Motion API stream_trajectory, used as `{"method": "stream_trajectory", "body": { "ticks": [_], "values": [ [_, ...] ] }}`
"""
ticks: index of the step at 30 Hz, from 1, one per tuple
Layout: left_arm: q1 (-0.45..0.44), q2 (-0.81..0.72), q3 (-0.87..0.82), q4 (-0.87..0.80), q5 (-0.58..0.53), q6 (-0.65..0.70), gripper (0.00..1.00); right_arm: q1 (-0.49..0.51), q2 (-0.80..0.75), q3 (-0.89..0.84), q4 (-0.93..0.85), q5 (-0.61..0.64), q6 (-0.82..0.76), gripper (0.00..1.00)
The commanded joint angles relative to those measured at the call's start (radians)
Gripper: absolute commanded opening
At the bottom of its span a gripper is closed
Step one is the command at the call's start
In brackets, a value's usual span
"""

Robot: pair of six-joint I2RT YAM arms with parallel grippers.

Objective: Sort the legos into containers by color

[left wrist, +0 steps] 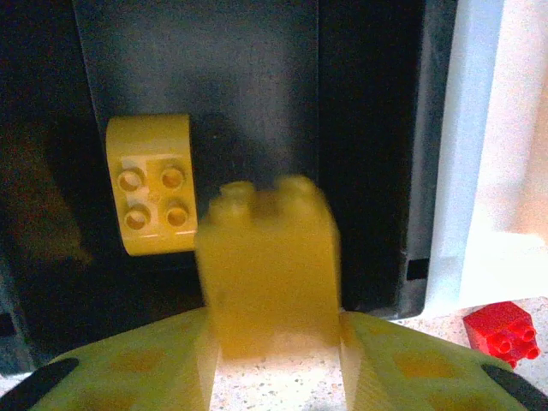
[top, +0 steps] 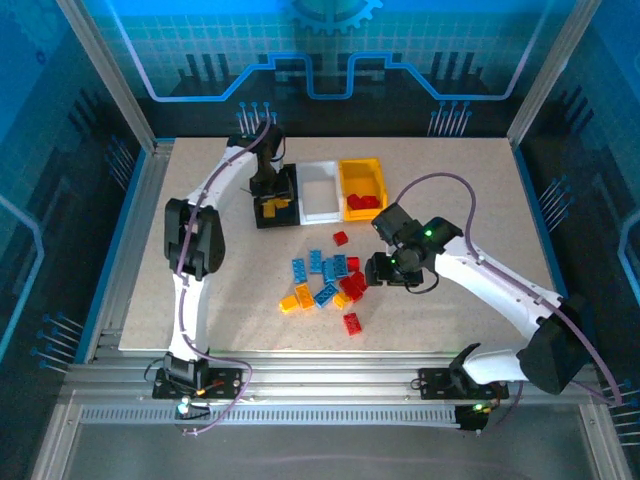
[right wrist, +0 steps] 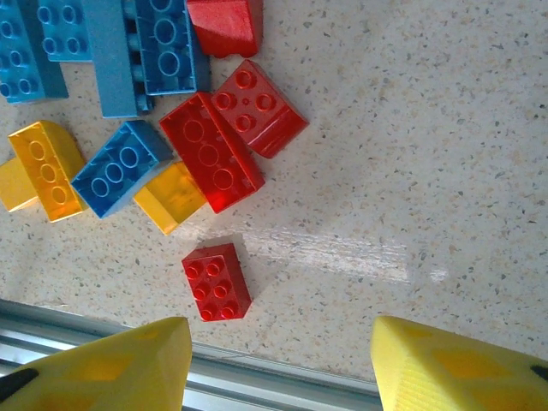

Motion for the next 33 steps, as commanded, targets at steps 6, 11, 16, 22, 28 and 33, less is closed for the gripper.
{"method": "stream_trajectory", "body": {
  "ticks": [6, 11, 16, 22, 28, 33],
  "values": [
    [0.008, 0.005, 0.044, -0.038, 0.027, 0.014, 0.48, -0.012, 0.031, 0.023, -0.015, -0.014, 0.004, 0.6],
    [-0.009, -0.124, -0.076, -0.01, 0.063, 0.014, 0.52, 0.0, 0.08, 0.063, -0.012, -0.025, -0.012, 0.6],
    [-0.059, -0.365, -0.391, 0.04, 0.066, 0.029, 0.59, 0.023, 0.13, 0.087, -0.002, -0.031, -0.023, 0.63],
    [-0.16, -0.654, -0.787, 0.098, 0.127, 0.02, 0.64, 0.054, 0.187, 0.115, 0.022, -0.039, -0.025, 0.65],
    [-0.304, -0.776, -0.974, 0.111, 0.171, 0.205, 0.7, 0.087, 0.216, 0.127, 0.041, -0.035, -0.012, 0.66],
    [-0.35, -0.751, -0.981, 0.082, 0.152, 0.398, 0.71, 0.111, 0.202, 0.108, 0.047, -0.025, 0.014, 0.66]
  ]
}}
